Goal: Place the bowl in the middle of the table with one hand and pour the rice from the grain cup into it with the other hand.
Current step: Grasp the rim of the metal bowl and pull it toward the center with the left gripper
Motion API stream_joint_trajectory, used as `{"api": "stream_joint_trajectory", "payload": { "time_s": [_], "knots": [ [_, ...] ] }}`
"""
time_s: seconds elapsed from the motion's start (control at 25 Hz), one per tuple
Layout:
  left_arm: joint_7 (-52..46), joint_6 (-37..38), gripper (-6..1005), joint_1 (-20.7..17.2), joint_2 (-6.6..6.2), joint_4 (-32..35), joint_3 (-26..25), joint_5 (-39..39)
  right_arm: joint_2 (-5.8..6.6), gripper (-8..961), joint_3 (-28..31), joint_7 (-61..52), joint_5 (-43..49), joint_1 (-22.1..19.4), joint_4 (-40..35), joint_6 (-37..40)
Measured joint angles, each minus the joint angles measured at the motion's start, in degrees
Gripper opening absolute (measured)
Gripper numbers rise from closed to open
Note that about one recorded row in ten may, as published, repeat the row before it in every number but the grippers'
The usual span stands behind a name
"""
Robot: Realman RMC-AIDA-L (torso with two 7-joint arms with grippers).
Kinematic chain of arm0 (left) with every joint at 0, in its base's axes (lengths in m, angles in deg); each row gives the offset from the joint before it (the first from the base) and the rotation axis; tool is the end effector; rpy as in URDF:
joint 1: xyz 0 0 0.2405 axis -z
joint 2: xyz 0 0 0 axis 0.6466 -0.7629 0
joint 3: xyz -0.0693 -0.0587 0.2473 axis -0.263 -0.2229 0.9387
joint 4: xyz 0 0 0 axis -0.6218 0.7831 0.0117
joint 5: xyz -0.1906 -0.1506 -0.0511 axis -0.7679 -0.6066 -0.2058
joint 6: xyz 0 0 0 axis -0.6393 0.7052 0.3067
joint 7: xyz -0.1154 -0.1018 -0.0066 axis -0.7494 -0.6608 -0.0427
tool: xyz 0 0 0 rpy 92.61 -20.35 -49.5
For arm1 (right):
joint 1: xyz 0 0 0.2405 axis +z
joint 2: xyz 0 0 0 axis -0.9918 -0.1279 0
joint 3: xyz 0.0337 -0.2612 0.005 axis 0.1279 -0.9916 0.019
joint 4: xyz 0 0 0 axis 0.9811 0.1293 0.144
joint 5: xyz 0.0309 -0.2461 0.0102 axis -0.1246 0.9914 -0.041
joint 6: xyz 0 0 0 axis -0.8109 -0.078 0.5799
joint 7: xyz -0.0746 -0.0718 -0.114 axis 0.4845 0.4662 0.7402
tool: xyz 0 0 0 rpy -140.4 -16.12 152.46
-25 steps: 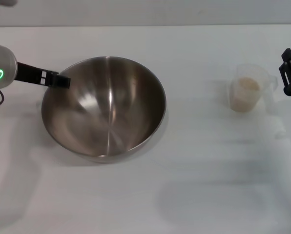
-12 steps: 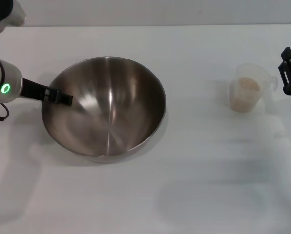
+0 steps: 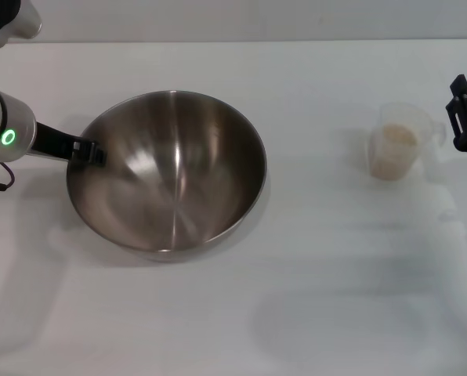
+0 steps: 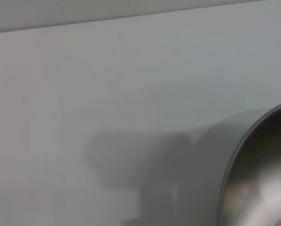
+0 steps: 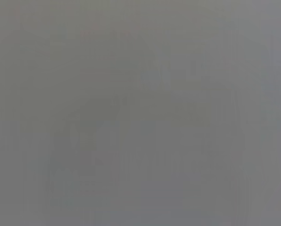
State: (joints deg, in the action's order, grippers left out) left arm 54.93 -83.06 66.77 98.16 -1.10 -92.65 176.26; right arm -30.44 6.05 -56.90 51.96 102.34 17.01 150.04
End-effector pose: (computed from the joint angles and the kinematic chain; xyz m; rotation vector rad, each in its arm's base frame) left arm -0.2069 0.4124 0.0058 -2.0498 -1.2531 0.2417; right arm 0.3473 0.3035 -0.0555 -1.5005 0.4995 0.8120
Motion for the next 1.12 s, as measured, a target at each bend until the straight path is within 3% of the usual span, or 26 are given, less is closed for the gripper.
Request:
{"api": "stream_joint_trajectory", "payload": {
  "time_s": [0.32, 0.56, 1.12],
  "knots": [
    [2.2, -0.9, 282, 1.3, 0.04, 0.6, 0.4, 0.2, 0.00, 545, 0.0, -0.1, 0.6, -0.1, -0.2, 0.8],
    [2.8, -1.0, 89, 1.5, 0.11, 0.6, 1.1, 0.3, 0.03, 545, 0.0, -0.2, 0.7, 0.0, -0.2, 0.8],
    [3.6, -1.0, 79, 3.0, 0.00, 1.0, 0.8, 0.4, 0.09, 546, 0.0, -0.1, 0.7, 0.0, -0.2, 0.8]
  ]
}}
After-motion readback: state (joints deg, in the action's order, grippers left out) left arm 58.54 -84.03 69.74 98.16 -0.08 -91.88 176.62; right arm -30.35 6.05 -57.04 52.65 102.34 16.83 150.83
